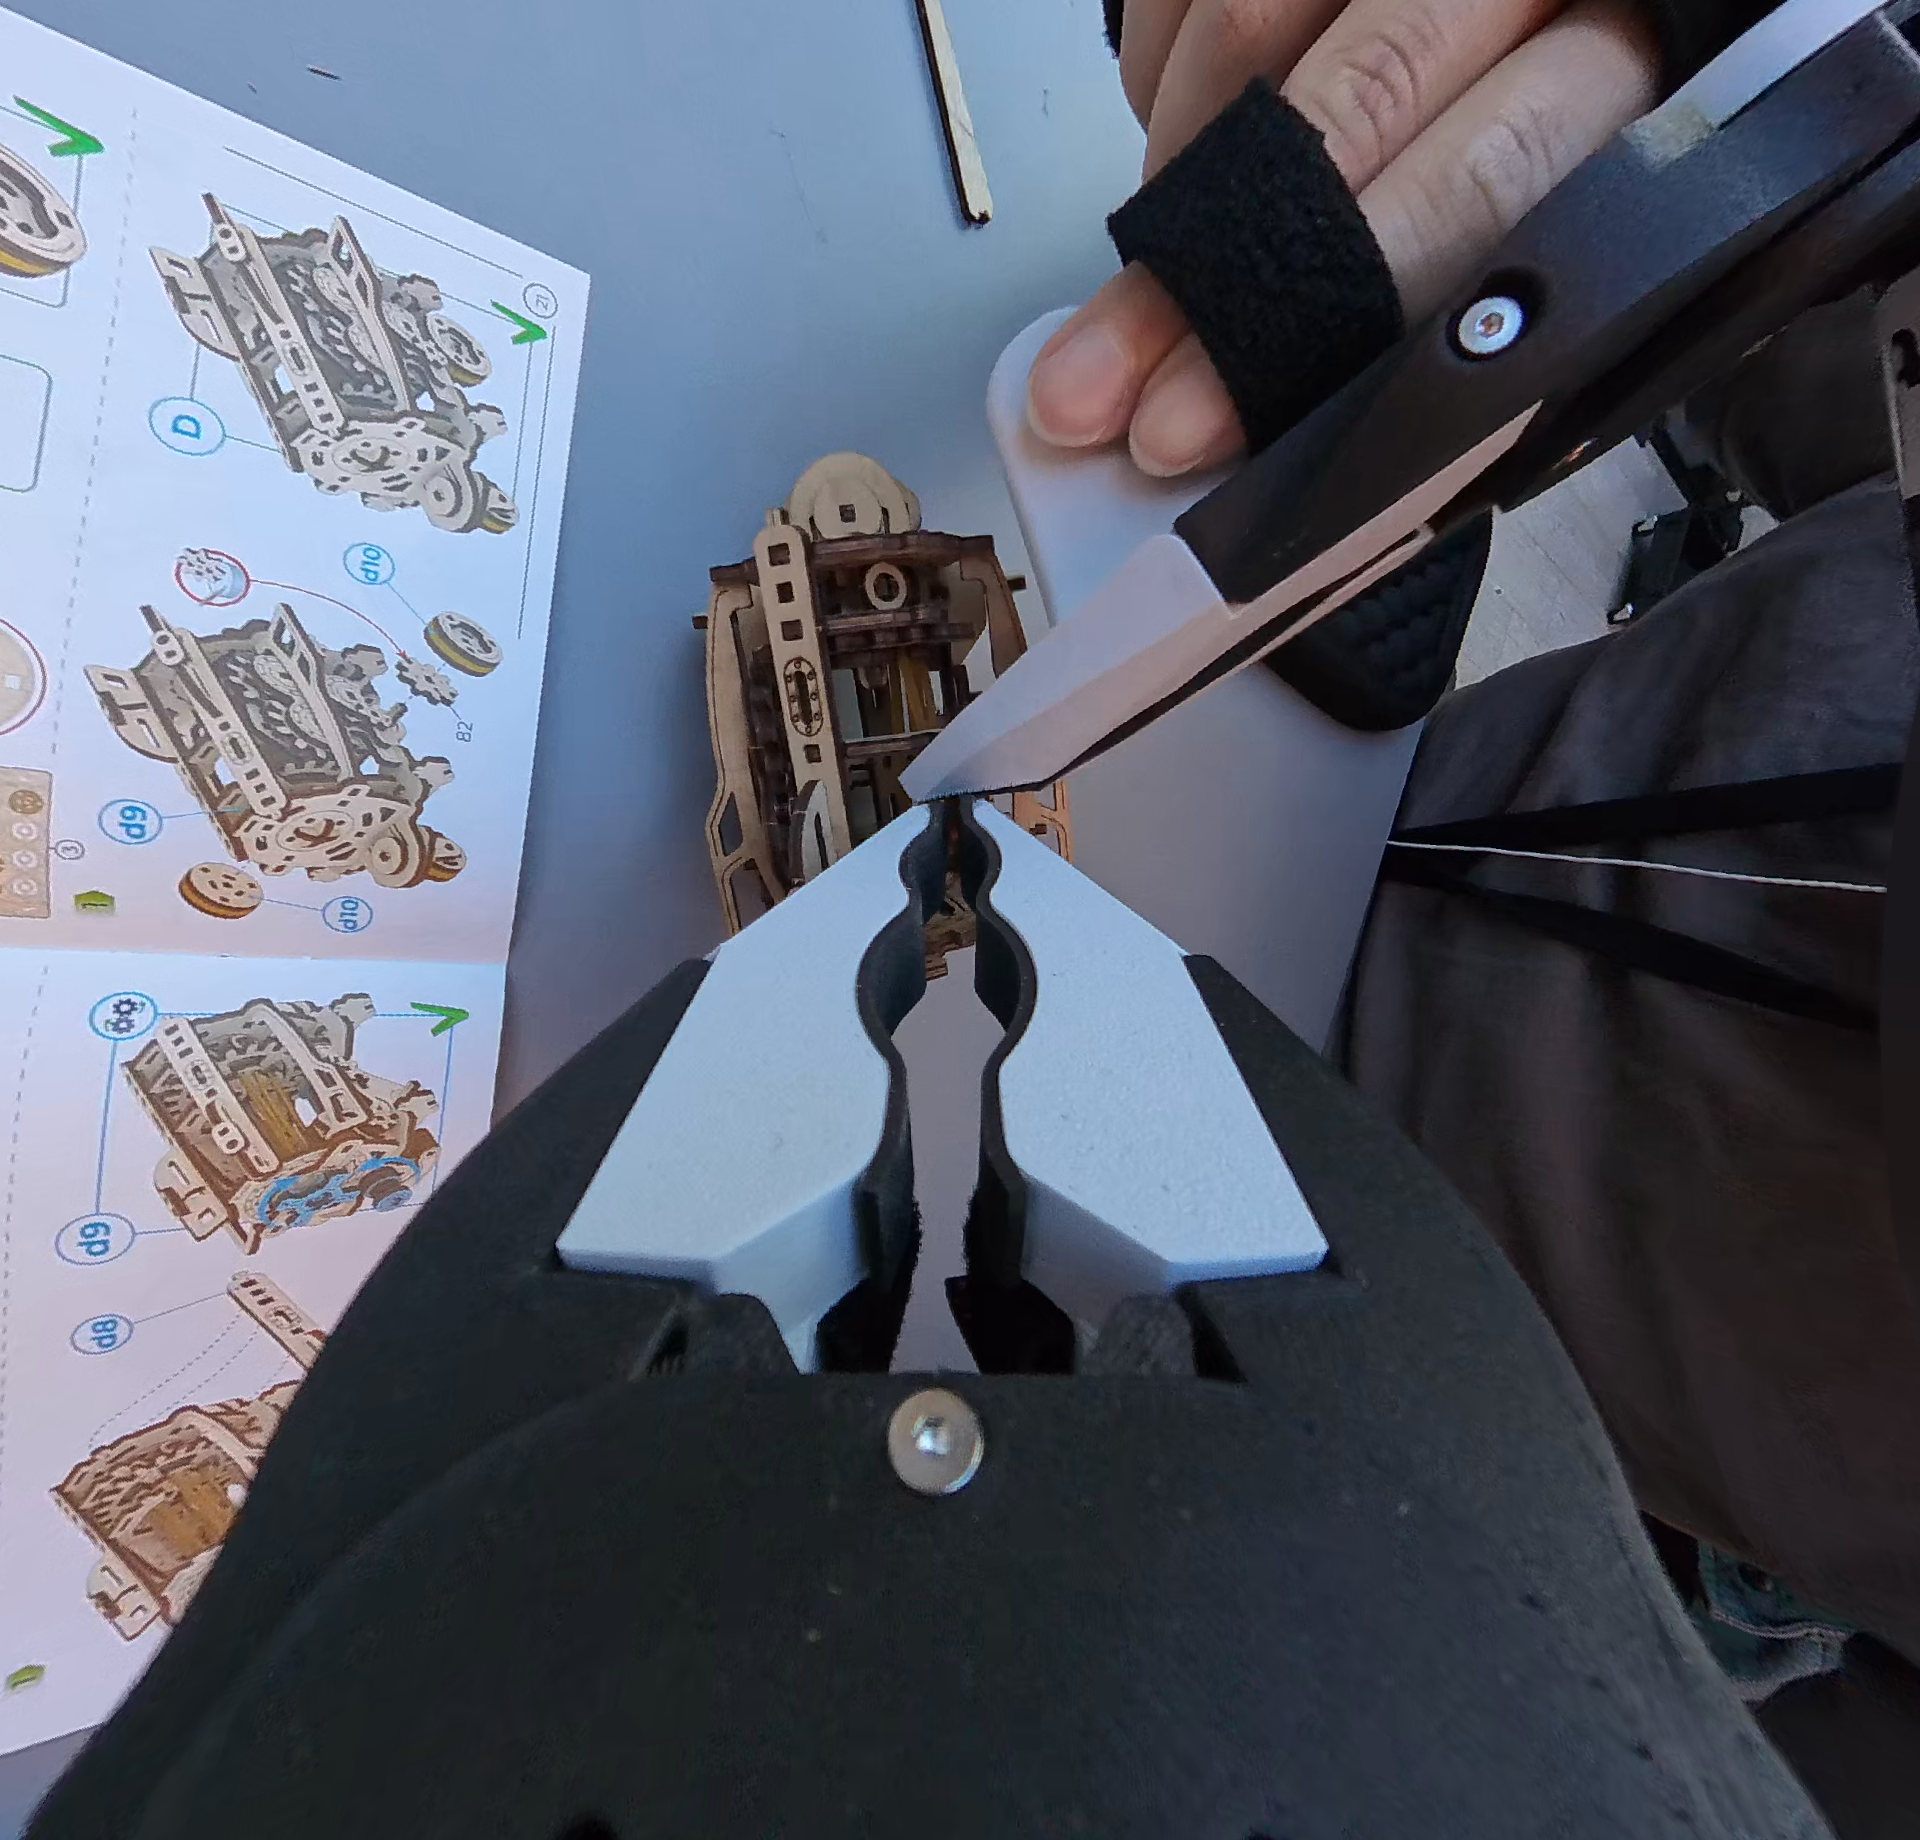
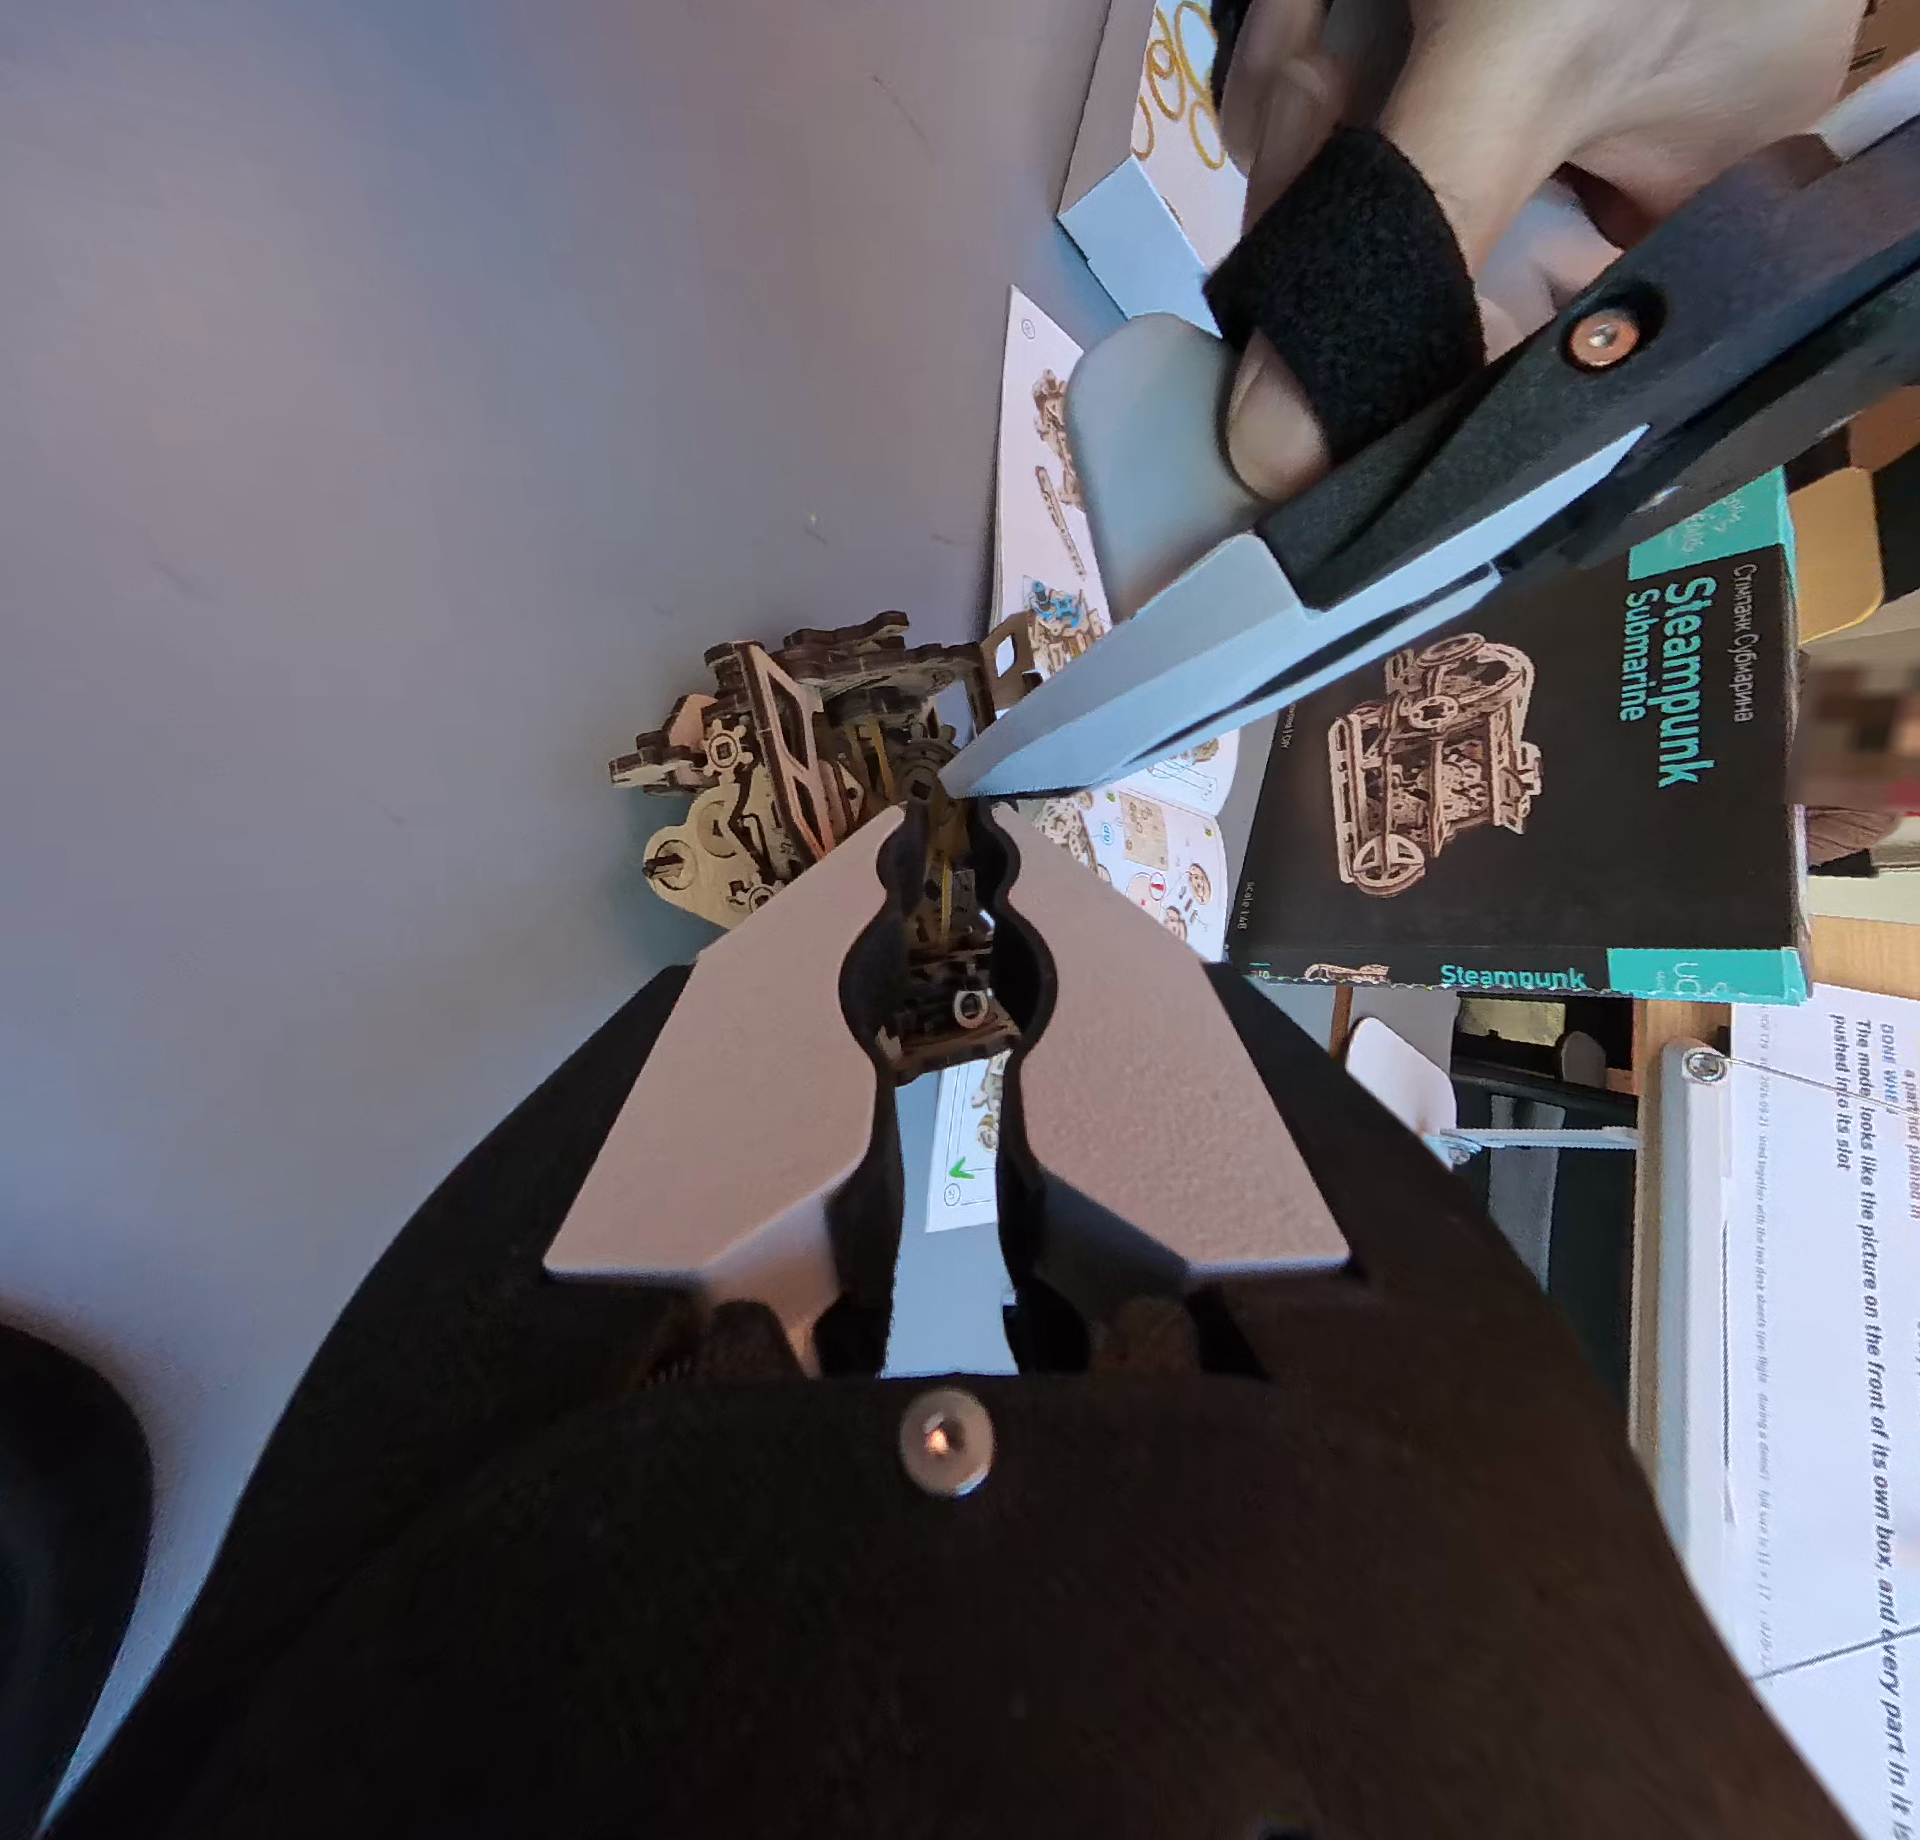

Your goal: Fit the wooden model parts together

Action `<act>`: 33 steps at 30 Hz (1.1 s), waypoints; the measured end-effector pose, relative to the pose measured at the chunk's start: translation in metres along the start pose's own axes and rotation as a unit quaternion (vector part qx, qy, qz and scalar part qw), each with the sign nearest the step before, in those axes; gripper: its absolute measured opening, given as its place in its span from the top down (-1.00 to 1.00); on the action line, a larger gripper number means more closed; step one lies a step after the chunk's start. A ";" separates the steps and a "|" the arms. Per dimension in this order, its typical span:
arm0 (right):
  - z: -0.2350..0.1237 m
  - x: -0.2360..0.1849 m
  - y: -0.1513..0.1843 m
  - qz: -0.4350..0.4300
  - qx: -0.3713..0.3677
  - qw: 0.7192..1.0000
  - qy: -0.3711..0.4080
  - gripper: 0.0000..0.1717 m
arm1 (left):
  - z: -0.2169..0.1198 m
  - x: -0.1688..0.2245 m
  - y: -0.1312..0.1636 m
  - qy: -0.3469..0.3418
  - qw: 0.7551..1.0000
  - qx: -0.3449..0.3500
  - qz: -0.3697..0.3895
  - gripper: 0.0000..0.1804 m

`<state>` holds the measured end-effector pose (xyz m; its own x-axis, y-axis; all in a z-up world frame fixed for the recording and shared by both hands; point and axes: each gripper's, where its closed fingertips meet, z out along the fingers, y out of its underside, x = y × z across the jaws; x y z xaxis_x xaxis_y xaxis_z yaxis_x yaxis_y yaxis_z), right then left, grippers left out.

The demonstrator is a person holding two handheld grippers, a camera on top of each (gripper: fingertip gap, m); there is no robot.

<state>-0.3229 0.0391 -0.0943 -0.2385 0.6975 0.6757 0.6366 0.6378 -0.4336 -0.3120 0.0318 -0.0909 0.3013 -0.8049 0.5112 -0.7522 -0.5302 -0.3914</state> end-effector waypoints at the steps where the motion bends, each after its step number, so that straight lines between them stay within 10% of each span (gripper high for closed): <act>1: 0.000 -0.001 0.000 0.000 -0.001 1.000 -0.003 0.91 | 0.000 0.001 0.001 0.002 1.000 0.001 0.000 1.00; 33: 0.006 0.001 -0.012 0.070 0.068 0.992 -0.077 0.92 | -0.007 0.001 0.008 0.024 0.999 0.026 -0.004 1.00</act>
<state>-0.3350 0.0344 -0.0920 -0.2715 0.8174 0.5081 0.5684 0.5622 -0.6007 -0.3213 0.0289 -0.0883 0.2777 -0.7881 0.5493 -0.7184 -0.5500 -0.4259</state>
